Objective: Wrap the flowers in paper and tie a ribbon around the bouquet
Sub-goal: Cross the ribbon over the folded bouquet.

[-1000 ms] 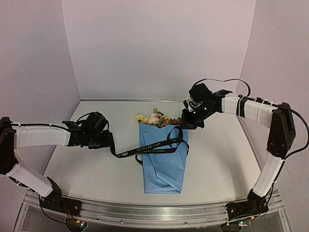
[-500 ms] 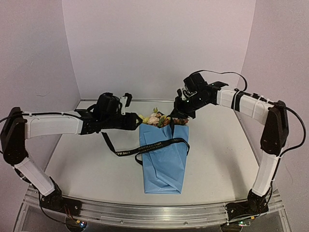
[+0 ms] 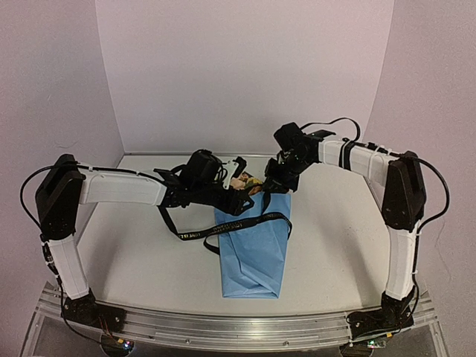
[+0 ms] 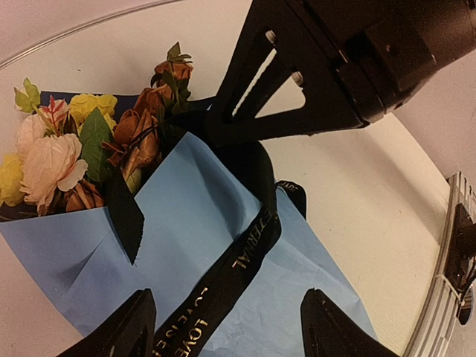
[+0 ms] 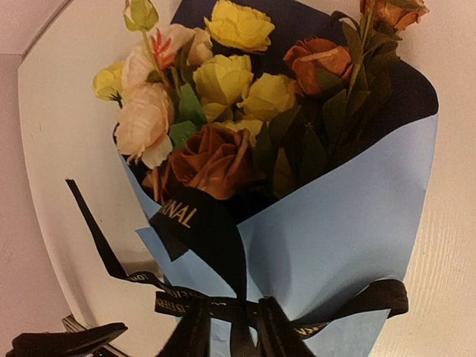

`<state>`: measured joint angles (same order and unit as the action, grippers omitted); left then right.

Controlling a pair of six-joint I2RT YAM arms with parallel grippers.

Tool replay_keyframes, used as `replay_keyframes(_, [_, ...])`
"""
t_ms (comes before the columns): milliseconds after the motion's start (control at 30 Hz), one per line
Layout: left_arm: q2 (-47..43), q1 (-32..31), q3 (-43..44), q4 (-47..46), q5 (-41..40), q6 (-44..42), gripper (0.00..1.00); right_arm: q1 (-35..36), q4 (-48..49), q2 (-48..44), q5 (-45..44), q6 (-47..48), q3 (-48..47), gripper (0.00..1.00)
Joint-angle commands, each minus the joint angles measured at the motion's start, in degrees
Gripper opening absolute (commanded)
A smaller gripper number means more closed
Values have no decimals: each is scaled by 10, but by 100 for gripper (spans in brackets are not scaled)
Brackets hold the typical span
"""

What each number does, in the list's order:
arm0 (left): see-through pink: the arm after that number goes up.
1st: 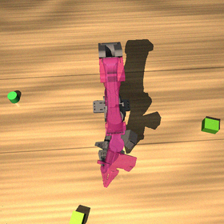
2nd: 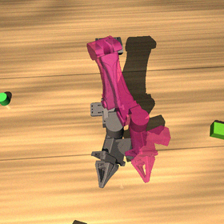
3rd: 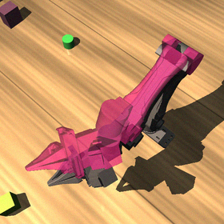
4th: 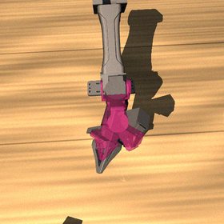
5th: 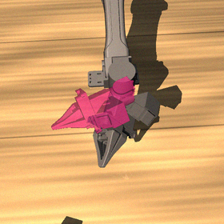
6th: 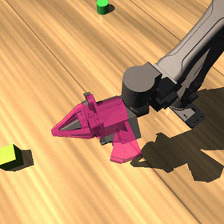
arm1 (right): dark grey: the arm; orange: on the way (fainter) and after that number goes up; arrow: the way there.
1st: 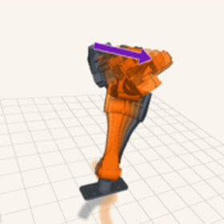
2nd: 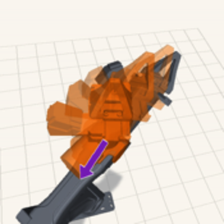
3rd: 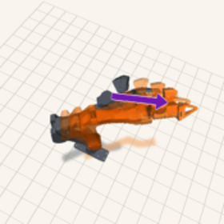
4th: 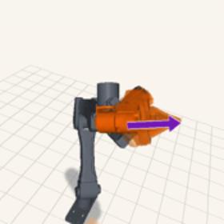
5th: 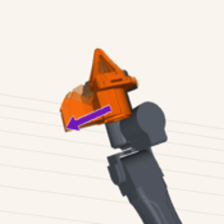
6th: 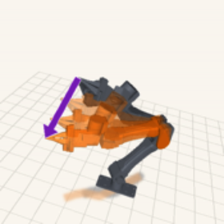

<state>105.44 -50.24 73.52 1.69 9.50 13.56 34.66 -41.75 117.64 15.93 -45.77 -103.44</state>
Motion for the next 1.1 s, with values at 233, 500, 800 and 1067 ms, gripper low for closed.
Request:
replay_keyframes(233, [101,3,124,14,16,-6,69,-44,-16,-51,72,70,59,61])
replay_keyframes(500, [180,0,224,66,3,-6,73,-90,66,-121,124,113,180,70])
replay_keyframes(800, [209,-3,276,115,12,-19,56,-93,142,-127,180,250,238,58])
replay_keyframes(1067, [229,-3,315,152,61,-25,52,-92,173,-118,189,373,274,56])
